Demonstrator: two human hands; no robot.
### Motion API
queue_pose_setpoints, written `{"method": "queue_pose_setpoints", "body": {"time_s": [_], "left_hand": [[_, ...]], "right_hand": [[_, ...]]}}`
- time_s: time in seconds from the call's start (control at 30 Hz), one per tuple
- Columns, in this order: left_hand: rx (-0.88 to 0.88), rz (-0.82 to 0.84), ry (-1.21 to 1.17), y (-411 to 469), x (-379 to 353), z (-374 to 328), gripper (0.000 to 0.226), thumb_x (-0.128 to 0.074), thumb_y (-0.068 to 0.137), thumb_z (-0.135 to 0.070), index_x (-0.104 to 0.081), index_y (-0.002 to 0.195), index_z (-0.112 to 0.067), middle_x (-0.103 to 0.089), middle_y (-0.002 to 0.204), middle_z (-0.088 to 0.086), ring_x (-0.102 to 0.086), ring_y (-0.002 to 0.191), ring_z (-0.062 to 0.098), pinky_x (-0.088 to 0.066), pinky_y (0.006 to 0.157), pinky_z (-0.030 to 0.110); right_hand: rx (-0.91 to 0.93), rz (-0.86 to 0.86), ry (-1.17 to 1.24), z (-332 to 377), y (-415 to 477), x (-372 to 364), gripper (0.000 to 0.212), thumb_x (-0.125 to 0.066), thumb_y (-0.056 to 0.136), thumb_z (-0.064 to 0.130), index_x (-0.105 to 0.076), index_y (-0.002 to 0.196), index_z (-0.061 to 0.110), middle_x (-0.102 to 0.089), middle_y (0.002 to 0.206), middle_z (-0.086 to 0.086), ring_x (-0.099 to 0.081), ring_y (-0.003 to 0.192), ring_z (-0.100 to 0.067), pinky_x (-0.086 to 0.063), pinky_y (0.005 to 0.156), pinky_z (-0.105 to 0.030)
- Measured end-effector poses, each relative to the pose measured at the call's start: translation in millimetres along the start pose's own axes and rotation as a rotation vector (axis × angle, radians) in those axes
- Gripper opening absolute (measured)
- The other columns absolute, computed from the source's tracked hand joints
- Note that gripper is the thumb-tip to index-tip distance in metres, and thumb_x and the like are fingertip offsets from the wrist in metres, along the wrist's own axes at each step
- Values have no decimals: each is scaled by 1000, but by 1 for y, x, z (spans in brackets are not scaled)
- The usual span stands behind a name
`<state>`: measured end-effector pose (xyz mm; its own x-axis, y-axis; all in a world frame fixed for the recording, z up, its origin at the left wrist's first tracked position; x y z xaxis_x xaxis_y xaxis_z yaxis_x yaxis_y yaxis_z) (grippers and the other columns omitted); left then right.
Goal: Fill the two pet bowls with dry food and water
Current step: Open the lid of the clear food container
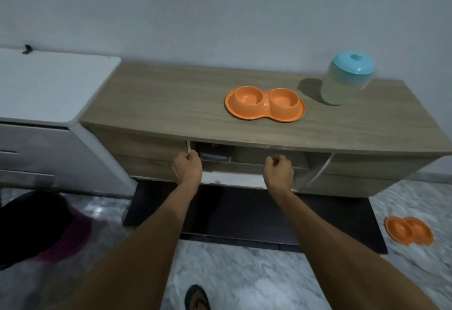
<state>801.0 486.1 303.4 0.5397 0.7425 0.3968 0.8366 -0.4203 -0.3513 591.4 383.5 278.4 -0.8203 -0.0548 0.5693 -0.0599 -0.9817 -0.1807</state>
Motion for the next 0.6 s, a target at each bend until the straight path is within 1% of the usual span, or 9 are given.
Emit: {"method": "queue_pose_setpoints", "body": {"time_s": [0.07,0.13,0.23,0.37,0.4,0.47,0.5,0.53,0.6], "left_hand": [[36,14,25,4,4,24,34,-49,99,-29,-67,104,0,-66,102,16,-58,89,26,-43,74,34],[60,35,32,18,1,45,33,-49,99,-31,-67,103,-4,-66,101,16,-59,88,26,-43,74,34],[62,95,26,45,-15,71,28,-48,101,-32,-64,105,-10,-61,92,8,-56,80,20,-41,66,29],[-12,199,-20,82,-49,96,34,-45,102,-33,-63,118,-9,-61,101,10,-54,82,18,-40,69,28],[-43,227,-22,90,-59,99,36,-44,103,-34,-61,123,-10,-61,108,11,-55,87,19,-42,72,29],[-86,269,-18,107,-77,103,45,-42,103,-38,-51,138,-11,-56,134,11,-54,115,26,-43,95,33],[-99,285,-14,115,-86,105,51,-41,103,-40,-43,145,-11,-48,146,11,-48,129,29,-39,107,37],[-105,301,-3,122,-94,106,56,-39,103,-41,-35,151,-11,-40,153,11,-41,138,31,-33,113,39],[-100,306,47,136,-108,110,63,-36,104,-43,-22,156,-10,-30,159,13,-32,144,33,-27,117,42]], "right_hand": [[-14,31,0,-13,-10,-16,24,-50,95,27,-64,105,10,-65,109,-12,-60,93,-24,-44,80,-32],[-26,58,-7,-27,-12,-36,24,-50,96,26,-65,103,8,-66,108,-14,-61,96,-28,-41,77,-29],[-51,92,-11,-48,-4,-74,29,-51,96,27,-65,108,5,-66,110,-15,-60,101,-31,-35,76,-27],[-104,108,115,-68,16,-130,33,-52,96,31,-64,115,6,-66,112,-12,-60,107,-31,-43,85,-32],[-109,111,158,-70,23,-143,35,-53,96,34,-63,115,8,-67,111,-11,-60,107,-31,-47,90,-36],[-105,96,225,-74,40,-168,39,-53,93,45,-62,110,12,-68,107,-11,-63,103,-32,-50,94,-46],[-102,82,254,-76,48,-179,40,-52,92,49,-60,108,13,-68,105,-11,-63,101,-32,-51,93,-47],[-102,67,281,-76,56,-188,40,-52,92,50,-59,109,13,-67,105,-10,-63,99,-32,-51,90,-45],[-102,53,310,-76,69,-201,44,-52,94,48,-59,116,10,-62,103,-7,-58,94,-27,-44,83,-36]]}}
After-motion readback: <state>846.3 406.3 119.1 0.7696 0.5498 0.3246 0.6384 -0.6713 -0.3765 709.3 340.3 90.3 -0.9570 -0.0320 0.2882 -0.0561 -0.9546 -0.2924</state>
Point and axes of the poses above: each hand's wrist, its own y-axis towards the middle knuckle, its own x-axis out of the back of the hand, z = x × y, the point moved 3 cm from there along y, towards the middle knuckle
